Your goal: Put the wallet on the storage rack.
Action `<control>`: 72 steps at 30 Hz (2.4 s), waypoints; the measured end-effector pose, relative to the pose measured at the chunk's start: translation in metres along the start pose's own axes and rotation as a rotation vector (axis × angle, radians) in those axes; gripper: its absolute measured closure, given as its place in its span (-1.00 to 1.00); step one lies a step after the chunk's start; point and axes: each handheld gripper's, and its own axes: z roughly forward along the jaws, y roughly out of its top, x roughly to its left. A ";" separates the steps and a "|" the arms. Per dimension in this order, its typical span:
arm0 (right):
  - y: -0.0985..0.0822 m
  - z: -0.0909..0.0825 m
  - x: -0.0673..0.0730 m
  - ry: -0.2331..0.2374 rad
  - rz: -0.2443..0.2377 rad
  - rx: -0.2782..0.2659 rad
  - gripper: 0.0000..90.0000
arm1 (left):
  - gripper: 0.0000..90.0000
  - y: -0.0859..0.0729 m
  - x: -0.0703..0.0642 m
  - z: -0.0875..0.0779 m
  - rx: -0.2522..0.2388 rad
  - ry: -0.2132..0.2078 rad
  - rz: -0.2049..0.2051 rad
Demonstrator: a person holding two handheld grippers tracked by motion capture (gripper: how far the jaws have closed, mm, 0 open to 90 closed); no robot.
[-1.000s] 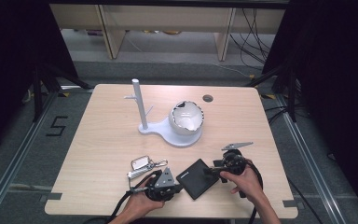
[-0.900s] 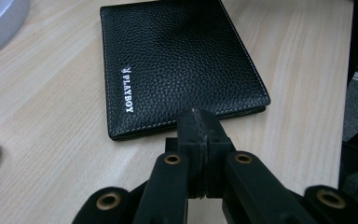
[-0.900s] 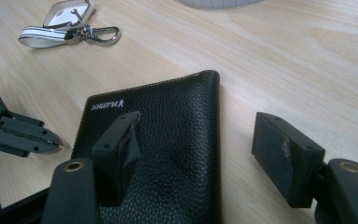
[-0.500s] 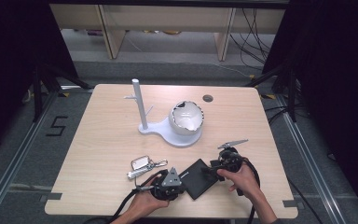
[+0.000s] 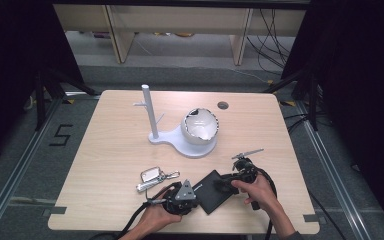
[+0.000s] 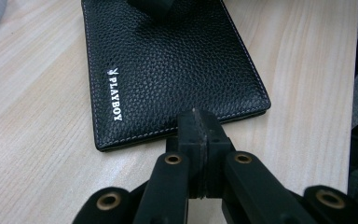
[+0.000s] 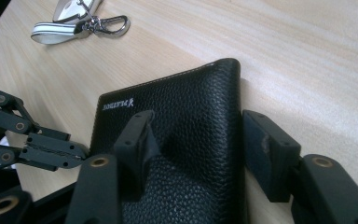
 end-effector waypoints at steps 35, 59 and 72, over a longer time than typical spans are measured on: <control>0.005 -0.023 0.030 0.204 -0.058 -0.108 0.71 | 0.43 0.003 0.003 -0.025 -0.028 0.007 0.028; 0.049 -0.073 0.024 0.124 -0.083 -0.237 0.71 | -0.25 -0.046 0.020 -0.101 -0.035 0.155 -0.140; 0.080 -0.088 0.020 0.084 -0.062 -0.271 0.71 | -0.32 -0.074 0.033 -0.119 -0.043 0.230 -0.210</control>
